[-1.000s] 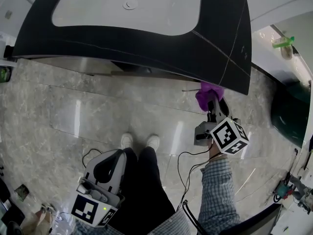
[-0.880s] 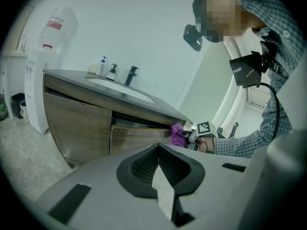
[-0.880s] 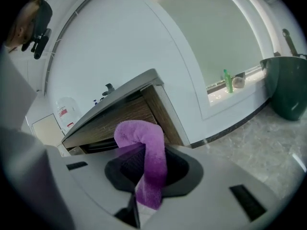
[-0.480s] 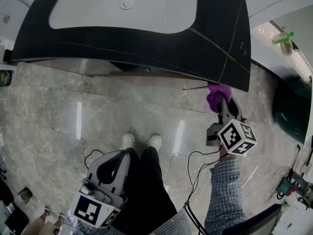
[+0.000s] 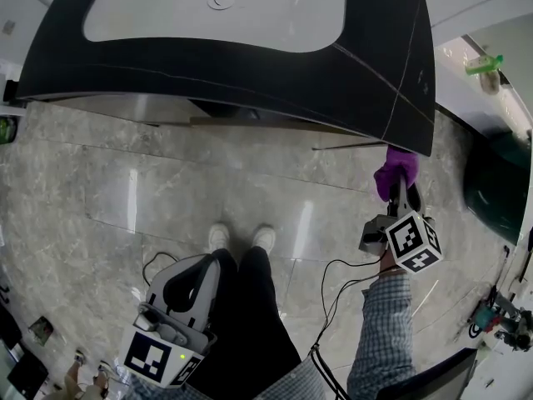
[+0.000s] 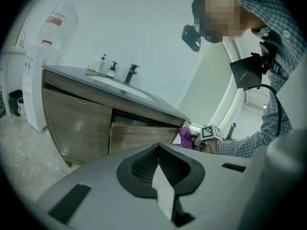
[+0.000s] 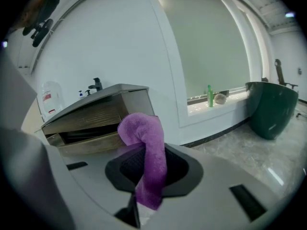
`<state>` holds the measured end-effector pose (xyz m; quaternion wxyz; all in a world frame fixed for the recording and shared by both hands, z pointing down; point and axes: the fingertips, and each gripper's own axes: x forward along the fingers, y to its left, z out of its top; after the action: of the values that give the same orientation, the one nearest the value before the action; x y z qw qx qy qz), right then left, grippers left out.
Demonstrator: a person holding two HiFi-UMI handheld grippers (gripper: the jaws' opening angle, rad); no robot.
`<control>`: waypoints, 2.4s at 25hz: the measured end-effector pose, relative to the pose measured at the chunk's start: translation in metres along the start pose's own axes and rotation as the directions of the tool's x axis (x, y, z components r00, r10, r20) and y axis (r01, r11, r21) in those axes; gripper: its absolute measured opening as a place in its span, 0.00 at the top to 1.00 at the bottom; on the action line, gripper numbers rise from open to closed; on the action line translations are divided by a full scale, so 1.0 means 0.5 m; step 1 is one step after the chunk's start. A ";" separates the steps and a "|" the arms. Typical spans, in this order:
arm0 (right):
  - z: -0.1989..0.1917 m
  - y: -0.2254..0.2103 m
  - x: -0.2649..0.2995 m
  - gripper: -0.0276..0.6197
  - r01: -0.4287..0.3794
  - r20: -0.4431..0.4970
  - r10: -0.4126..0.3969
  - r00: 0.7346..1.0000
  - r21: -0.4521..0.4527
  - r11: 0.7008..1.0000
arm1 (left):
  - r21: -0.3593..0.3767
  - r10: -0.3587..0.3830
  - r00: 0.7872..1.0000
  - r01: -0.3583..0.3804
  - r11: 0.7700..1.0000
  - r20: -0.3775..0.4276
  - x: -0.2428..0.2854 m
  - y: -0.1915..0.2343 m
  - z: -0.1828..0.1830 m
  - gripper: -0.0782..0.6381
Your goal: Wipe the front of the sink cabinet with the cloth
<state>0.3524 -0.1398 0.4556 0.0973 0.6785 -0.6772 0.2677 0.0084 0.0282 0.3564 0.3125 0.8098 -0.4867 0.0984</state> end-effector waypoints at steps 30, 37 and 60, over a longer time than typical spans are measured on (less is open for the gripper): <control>-0.091 0.248 0.081 0.84 -0.022 0.097 0.034 0.995 -0.118 0.993 | -0.058 0.086 0.996 -0.084 0.995 0.019 -0.045 0.117 -0.026 0.88; -0.113 0.330 0.076 0.84 -0.070 0.080 0.081 0.993 -0.131 0.989 | -0.071 0.114 0.993 -0.112 0.991 0.033 -0.080 0.154 -0.029 0.88; -0.199 0.623 0.065 0.84 -0.329 -0.011 0.345 0.939 -0.330 0.885 | -0.146 0.215 0.974 -0.203 0.968 0.074 -0.163 0.241 -0.053 0.88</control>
<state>0.0250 -0.1385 0.4833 0.1441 0.5313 -0.8216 0.1481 -0.1312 0.0637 0.3889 0.3335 0.7340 -0.5886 0.0606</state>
